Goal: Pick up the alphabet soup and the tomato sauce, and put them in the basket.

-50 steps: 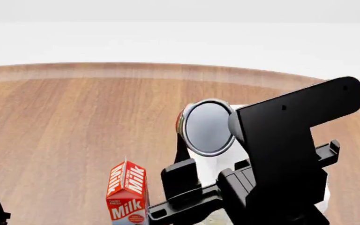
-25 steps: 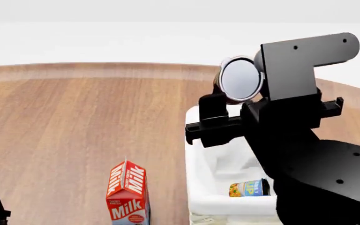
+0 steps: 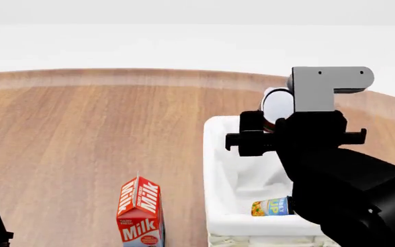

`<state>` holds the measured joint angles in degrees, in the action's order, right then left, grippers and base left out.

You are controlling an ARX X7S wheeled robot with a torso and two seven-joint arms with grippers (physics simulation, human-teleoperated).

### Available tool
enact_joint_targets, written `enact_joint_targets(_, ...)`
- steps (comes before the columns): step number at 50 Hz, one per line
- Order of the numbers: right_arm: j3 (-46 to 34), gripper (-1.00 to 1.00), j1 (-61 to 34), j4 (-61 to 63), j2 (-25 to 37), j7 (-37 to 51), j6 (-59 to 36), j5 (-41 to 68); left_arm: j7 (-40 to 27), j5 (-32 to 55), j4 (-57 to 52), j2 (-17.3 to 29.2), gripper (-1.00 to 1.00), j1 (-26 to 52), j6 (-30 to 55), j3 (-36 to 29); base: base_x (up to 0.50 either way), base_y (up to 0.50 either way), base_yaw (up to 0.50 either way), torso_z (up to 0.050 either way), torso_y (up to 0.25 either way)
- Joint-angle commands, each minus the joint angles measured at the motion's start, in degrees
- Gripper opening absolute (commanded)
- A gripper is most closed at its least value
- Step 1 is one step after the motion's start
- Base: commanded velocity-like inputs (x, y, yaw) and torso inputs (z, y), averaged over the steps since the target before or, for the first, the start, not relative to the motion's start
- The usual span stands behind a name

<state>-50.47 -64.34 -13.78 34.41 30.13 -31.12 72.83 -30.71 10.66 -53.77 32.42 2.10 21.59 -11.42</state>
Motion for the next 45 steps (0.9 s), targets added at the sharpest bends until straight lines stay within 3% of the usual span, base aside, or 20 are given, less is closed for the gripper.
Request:
enact_joint_targets(1, -1.2, -1.00, 0.6, -11.1, -4.9, -4.3, 2.1, -5.6, -0.1, 0.1, 0.3, 0.0, 1.00, -0.1, -0.4, -0.1, 0.00, 0.00, 0.00, 0.000, 0.000)
enact_joint_targets(27, -4.1, -1.00, -3.8, -34.0, -15.7, -10.5, 5.1, -11.1, -0.2, 0.6, 0.1, 0.3, 1.00, 0.1, -0.4, -0.1, 0.00, 0.00, 0.00, 0.000, 0.000)
enact_joint_targets(45, -4.9, -1.00, -4.0, -40.4, -18.2, -11.6, 2.4, -11.1, -0.4, 0.4, 0.9, 0.4, 1.00, -0.4, -1.6, -0.3, 0.00, 0.00, 0.00, 0.000, 0.000)
